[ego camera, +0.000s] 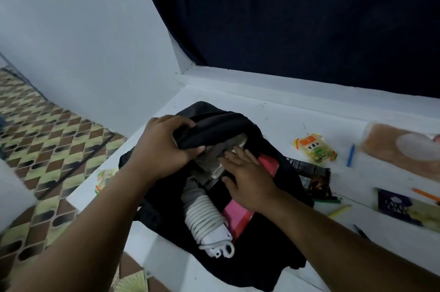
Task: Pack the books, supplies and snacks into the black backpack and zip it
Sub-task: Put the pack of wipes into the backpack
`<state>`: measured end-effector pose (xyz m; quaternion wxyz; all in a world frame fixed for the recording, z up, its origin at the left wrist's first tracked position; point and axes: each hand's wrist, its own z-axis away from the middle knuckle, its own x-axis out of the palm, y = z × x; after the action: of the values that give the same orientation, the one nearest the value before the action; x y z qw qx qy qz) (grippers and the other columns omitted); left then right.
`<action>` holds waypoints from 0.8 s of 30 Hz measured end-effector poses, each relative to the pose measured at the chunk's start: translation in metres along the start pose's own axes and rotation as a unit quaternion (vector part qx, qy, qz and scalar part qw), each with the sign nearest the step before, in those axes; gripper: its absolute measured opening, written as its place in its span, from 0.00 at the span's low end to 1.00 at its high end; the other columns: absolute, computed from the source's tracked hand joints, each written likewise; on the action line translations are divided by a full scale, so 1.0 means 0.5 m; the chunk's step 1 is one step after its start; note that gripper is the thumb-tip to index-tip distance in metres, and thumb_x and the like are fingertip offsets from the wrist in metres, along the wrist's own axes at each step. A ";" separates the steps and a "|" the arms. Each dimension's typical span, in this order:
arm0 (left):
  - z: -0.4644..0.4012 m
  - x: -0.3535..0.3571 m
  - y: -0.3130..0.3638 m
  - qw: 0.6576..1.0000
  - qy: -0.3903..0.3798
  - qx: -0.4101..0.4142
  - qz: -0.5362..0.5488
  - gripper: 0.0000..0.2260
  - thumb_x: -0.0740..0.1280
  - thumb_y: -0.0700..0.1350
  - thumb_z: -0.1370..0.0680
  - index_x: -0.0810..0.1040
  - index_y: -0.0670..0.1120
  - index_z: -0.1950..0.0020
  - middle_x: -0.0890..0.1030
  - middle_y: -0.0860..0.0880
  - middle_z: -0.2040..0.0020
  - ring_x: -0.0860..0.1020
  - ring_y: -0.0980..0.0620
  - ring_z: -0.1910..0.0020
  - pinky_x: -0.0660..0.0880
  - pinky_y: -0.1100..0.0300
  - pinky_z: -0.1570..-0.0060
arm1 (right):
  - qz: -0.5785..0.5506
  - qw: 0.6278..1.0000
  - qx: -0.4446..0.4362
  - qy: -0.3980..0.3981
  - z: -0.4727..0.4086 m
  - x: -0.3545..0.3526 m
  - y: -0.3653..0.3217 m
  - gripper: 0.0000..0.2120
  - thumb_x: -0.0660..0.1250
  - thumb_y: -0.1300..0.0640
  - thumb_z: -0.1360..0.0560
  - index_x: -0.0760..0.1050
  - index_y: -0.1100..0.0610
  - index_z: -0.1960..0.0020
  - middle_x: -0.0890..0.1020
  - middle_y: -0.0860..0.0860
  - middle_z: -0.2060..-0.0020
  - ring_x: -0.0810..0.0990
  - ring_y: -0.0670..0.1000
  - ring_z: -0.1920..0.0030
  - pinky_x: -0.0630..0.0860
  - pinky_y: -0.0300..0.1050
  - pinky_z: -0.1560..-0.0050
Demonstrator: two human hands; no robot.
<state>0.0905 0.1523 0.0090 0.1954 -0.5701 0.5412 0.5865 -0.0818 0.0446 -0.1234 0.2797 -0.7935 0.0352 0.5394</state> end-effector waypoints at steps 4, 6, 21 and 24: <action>0.026 0.039 -0.008 0.992 -0.113 -0.056 0.009 0.40 0.63 0.80 0.42 0.67 0.67 0.33 0.51 0.58 0.21 0.47 0.46 0.20 0.52 0.40 0.25 | -0.031 0.995 0.057 0.074 0.112 -0.027 0.010 0.20 0.63 0.53 0.25 0.79 0.53 0.35 0.78 0.49 0.33 0.67 0.53 0.27 0.56 0.53 0.23; 0.036 0.070 -0.016 0.976 -0.182 -0.075 0.095 0.46 0.62 0.83 0.43 0.63 0.66 0.28 0.55 0.58 0.21 0.58 0.49 0.22 0.60 0.49 0.27 | -0.006 0.985 0.128 0.118 0.168 -0.039 0.026 0.19 0.65 0.52 0.28 0.80 0.52 0.39 0.79 0.48 0.35 0.70 0.54 0.30 0.64 0.59 0.28; 0.071 0.157 0.029 0.977 -0.167 0.032 0.133 0.37 0.73 0.59 0.28 0.58 0.56 0.25 0.81 0.55 0.46 0.81 0.51 0.48 0.77 0.57 0.47 | -0.152 0.853 0.468 0.175 0.254 -0.050 -0.017 0.26 0.73 0.49 0.30 0.69 0.46 0.35 0.75 0.47 0.43 0.77 0.46 0.49 0.74 0.40 0.55; 0.071 0.162 0.038 0.973 -0.194 0.045 0.114 0.26 0.70 0.57 0.25 0.67 0.54 0.30 0.82 0.54 0.54 0.81 0.53 0.58 0.79 0.57 0.54 | -0.174 0.847 0.469 0.177 0.265 -0.043 -0.033 0.27 0.74 0.52 0.31 0.68 0.47 0.34 0.74 0.49 0.43 0.76 0.46 0.49 0.72 0.38 0.54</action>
<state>0.0359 0.1450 -0.0630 0.2546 -0.3705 0.5801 0.6792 -0.1955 0.1172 -0.1324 0.6973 -0.6427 0.1942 0.2509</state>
